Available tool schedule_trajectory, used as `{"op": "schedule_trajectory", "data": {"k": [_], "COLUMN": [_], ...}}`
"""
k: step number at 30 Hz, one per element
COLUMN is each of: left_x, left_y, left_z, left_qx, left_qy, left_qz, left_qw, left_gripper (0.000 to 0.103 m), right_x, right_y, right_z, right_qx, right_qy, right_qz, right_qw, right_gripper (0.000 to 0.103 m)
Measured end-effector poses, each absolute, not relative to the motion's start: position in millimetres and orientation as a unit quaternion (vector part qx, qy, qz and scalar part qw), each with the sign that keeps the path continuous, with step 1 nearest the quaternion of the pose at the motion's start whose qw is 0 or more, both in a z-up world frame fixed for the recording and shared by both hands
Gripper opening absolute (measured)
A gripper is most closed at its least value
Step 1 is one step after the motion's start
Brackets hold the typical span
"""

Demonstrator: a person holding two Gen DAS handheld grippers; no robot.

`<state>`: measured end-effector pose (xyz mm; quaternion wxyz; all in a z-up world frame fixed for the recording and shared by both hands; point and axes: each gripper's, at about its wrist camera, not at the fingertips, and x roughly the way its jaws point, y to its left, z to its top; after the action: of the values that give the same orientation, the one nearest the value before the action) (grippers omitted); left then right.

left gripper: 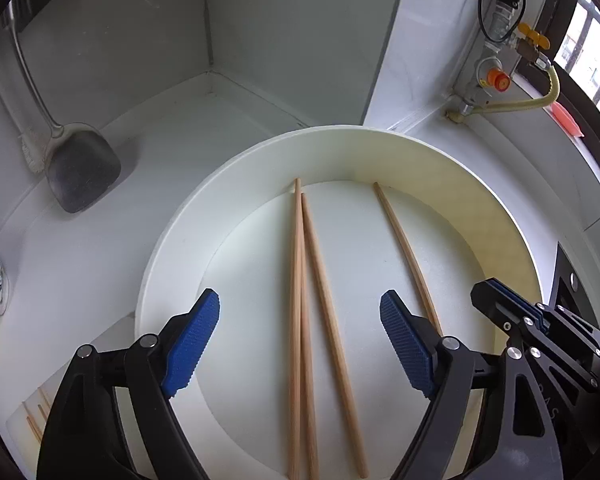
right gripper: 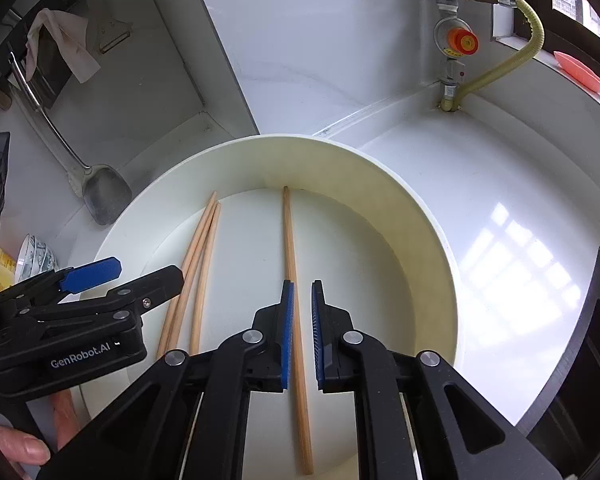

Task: Organize utensils
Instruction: 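Open the left gripper into the basin while the right gripper opens too, then move both open grippers back over the cutting board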

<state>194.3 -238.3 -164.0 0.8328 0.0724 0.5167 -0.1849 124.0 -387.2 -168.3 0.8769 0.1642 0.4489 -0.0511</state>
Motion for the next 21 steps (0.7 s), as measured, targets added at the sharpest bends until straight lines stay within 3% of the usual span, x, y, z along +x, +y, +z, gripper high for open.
{"op": "schedule_trajectory", "data": {"k": [2,7,13,19,21], "left_x": [192,180,160,131,119], "left_y": [-231,-213,-181,-132,-115], "left_z": [-162,-151,-125,-103,-97], "left_qx": [0.067,0.067,0.076,0.077,0.078], "left_qy": [0.518,0.513,0.493,0.483,0.481], "left_qz": [-0.179,-0.165,-0.147,-0.129,-0.120], "left_qw": [0.834,0.840,0.854,0.863,0.865], "left_gripper": [0.084,0.090,0.094,0.096,0.097], "right_x": [119,108,89,65,56], "right_y": [-386,-373,-350,-309,-293], "right_z": [-165,-154,-136,-120,-117], "right_qx": [0.165,0.160,0.158,0.145,0.138], "right_qy": [0.445,0.436,0.422,0.423,0.425], "right_qz": [-0.051,-0.051,-0.048,-0.027,-0.018], "right_qw": [0.879,0.884,0.892,0.894,0.895], "right_gripper": [0.017,0.023,0.049,0.065,0.066]}}
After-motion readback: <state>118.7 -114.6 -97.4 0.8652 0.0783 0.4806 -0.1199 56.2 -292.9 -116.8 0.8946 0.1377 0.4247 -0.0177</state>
